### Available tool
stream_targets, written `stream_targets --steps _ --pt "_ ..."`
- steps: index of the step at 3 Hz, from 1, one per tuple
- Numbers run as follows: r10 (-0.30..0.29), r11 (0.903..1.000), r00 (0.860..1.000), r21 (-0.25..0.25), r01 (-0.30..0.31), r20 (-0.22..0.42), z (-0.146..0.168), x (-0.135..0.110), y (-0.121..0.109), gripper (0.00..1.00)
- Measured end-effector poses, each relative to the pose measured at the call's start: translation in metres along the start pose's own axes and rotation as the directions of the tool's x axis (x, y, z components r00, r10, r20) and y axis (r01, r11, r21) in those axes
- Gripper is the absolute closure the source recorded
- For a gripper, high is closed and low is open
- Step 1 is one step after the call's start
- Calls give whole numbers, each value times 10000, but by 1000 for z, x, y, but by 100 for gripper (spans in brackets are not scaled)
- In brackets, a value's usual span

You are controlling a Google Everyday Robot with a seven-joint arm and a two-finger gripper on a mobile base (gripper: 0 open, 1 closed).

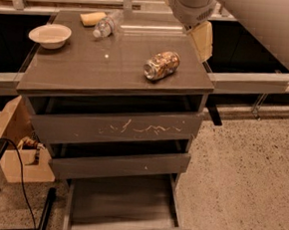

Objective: Place orange can into bottom drawer

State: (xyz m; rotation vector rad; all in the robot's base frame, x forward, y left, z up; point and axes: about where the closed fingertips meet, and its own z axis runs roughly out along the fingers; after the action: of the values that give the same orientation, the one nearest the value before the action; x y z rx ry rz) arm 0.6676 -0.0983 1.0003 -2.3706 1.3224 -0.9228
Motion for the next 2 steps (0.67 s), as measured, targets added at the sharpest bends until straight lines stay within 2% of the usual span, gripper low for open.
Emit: stream_targets --steps 2 --pt "-823 9966 9963 53 822 230 41 1 -34 0"
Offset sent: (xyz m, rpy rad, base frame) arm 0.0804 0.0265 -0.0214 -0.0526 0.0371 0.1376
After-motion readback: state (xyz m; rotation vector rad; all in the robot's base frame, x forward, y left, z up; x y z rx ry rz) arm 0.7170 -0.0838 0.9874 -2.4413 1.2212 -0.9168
